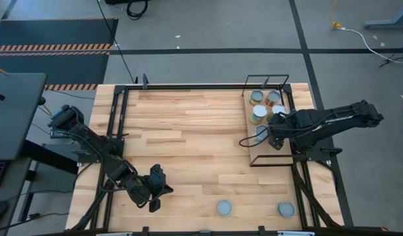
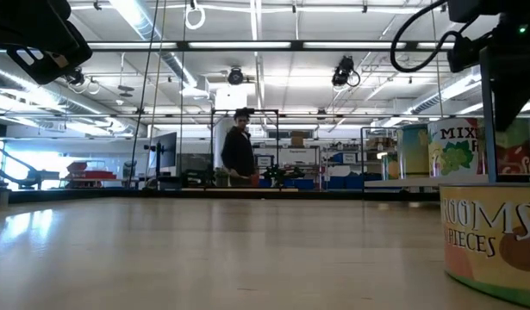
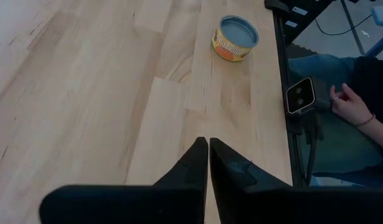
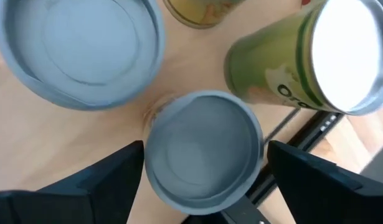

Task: Pick and place cans onto a shelf
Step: Put the canned spaghetti sauce on the shelf, then put the canned mushrooms on the shelf

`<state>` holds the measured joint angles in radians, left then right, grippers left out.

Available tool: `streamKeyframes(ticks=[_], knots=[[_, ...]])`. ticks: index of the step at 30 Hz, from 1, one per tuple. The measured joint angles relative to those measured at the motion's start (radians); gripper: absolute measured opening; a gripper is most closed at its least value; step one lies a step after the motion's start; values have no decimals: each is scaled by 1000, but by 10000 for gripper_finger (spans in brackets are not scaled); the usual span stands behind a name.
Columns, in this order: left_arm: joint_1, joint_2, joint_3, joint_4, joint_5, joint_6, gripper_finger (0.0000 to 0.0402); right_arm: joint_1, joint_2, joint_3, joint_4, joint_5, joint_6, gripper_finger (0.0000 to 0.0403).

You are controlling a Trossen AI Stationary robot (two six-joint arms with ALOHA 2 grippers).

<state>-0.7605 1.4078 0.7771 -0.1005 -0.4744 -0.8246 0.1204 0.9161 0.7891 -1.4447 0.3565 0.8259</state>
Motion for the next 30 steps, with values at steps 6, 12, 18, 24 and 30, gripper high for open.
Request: streamKeyframes(ticks=[6, 12, 18, 24, 30], knots=[[0, 0, 0, 0, 0, 0, 23, 0, 0, 0, -28, -65, -14, 349], [0, 0, 0, 0, 0, 0, 23, 0, 0, 23, -60, -101, -16, 349], [0, 0, 0, 0, 0, 0, 23, 2, 0, 128, -126, -117, -12, 349], [0, 0, 0, 0, 0, 0, 23, 24, 30, 242, 4, -116, -81, 349], [0, 0, 0, 0, 0, 0, 23, 87, 97, 303, 389, -59, -340, 349]])
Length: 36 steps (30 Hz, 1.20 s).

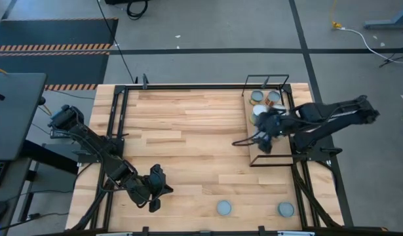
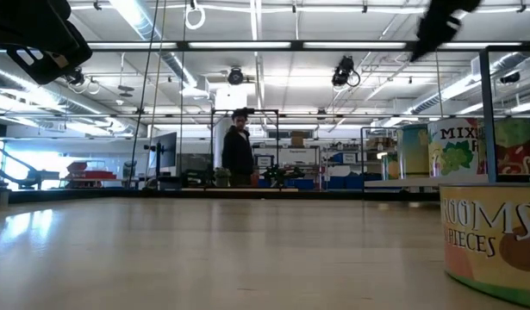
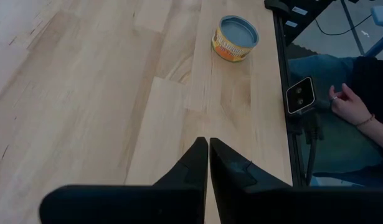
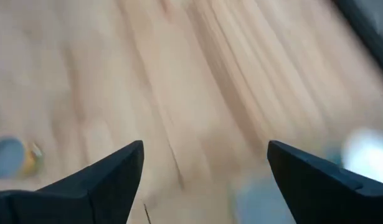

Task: Pick and place cans onto a shelf
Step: Put the canned mushrooms on the shelf

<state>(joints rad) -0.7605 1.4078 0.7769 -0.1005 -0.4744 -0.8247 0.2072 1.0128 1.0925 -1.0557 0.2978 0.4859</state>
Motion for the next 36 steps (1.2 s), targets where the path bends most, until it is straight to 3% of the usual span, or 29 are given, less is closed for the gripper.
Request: streamKeyframes(ticks=[4, 14, 21, 28, 33, 36], knots=[[0, 0, 0, 0, 0, 0, 23, 41, 65, 5, 261, 1, -183, 349], [0, 0, 0, 0, 0, 0, 23, 238, 395, 4, 694, -157, -520, 354], [0, 0, 0, 0, 0, 0, 23, 317, 633, 4, 792, -263, -549, 395], [0, 0, 0, 0, 0, 0, 23, 367, 795, 3, 897, -422, -568, 396], [0, 0, 0, 0, 0, 0, 23, 383, 871, 3, 966, -453, -592, 398], [0, 0, 0, 0, 0, 0, 23, 374, 896, 5, 968, -419, -620, 396]])
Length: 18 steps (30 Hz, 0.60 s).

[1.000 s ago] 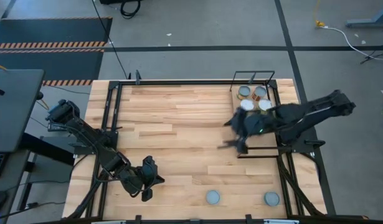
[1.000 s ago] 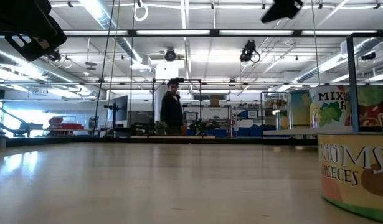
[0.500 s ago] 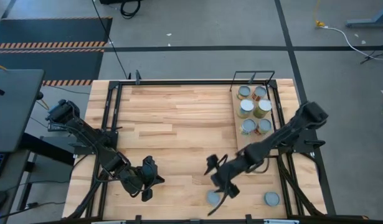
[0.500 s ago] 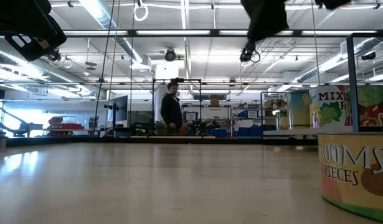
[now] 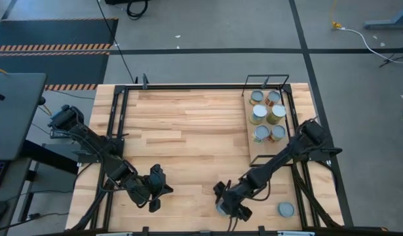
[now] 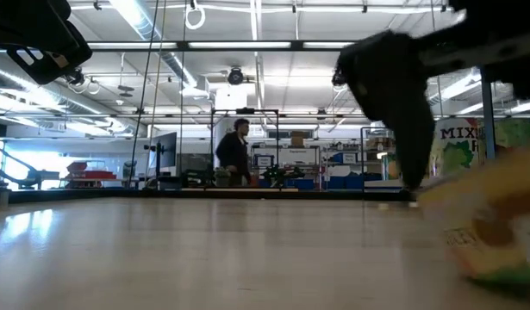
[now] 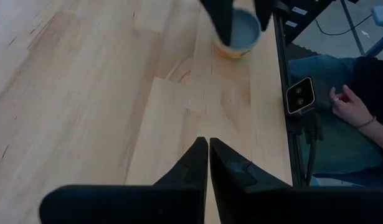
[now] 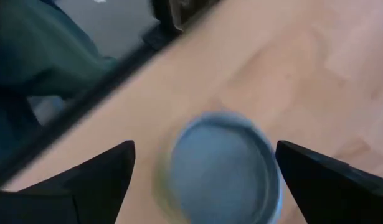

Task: Pick and place cans onto a shelf
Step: Put the canned mushrooms on the shelf

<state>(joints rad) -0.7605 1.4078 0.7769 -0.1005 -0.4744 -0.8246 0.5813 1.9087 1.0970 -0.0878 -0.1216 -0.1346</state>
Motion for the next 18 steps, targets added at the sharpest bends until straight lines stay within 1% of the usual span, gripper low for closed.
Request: streamKeyframes(ticks=[3, 7, 13, 18], knots=[[0, 0, 0, 0, 0, 0, 23, -8, 21, -1, -11, 23, -26, 392], [0, 0, 0, 0, 0, 0, 23, -7, 21, -1, -2, 24, -42, 390], [0, 0, 0, 5, 0, 0, 23, -7, -12, -1, 4, 26, -16, 389], [0, 0, 0, 7, 0, 0, 23, -12, -3, -1, 59, 26, 0, 389]])
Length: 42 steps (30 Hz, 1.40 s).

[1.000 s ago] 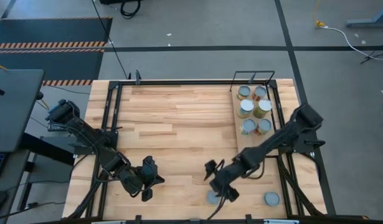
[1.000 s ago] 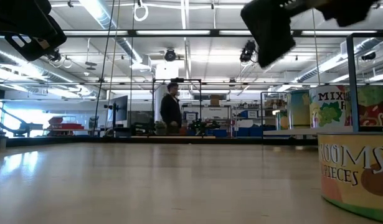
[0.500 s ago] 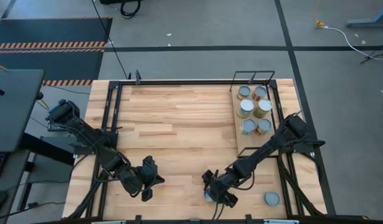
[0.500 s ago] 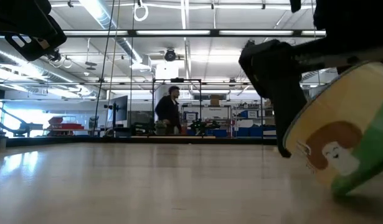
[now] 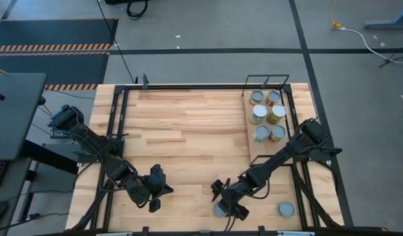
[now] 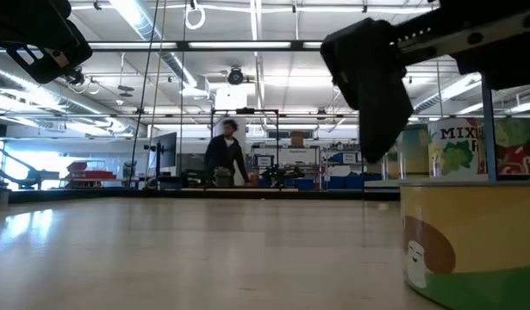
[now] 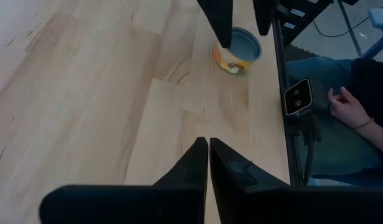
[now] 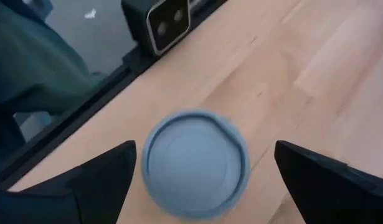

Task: Pick and place cans onto a shelf
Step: Put the canned mushrooms on the shelf

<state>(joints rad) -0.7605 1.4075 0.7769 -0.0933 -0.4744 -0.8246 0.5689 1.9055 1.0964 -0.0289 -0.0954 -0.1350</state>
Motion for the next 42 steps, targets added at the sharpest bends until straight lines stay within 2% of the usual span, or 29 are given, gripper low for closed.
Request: streamKeyframes(ticks=[9, 15, 18, 22, 26, 32, 42], knots=[[0, 0, 0, 20, 0, 0, 23, -8, 75, -1, 26, -11, 28, 388], [6, 0, 0, 40, 0, 0, 23, -7, 69, 3, 15, -4, 87, 371], [6, 0, 0, 39, 0, 0, 23, -6, 74, 78, -141, 0, 124, 367], [6, 0, 0, 43, 0, 0, 23, 8, 120, 217, -329, 32, 65, 366], [6, 0, 0, 43, 0, 0, 23, 10, 179, 327, -401, 22, 7, 366], [6, 0, 0, 45, 0, 0, 23, 4, 253, 421, -493, 35, -29, 366], [6, 0, 0, 45, 0, 0, 23, 4, 227, 427, -524, 75, -18, 342]])
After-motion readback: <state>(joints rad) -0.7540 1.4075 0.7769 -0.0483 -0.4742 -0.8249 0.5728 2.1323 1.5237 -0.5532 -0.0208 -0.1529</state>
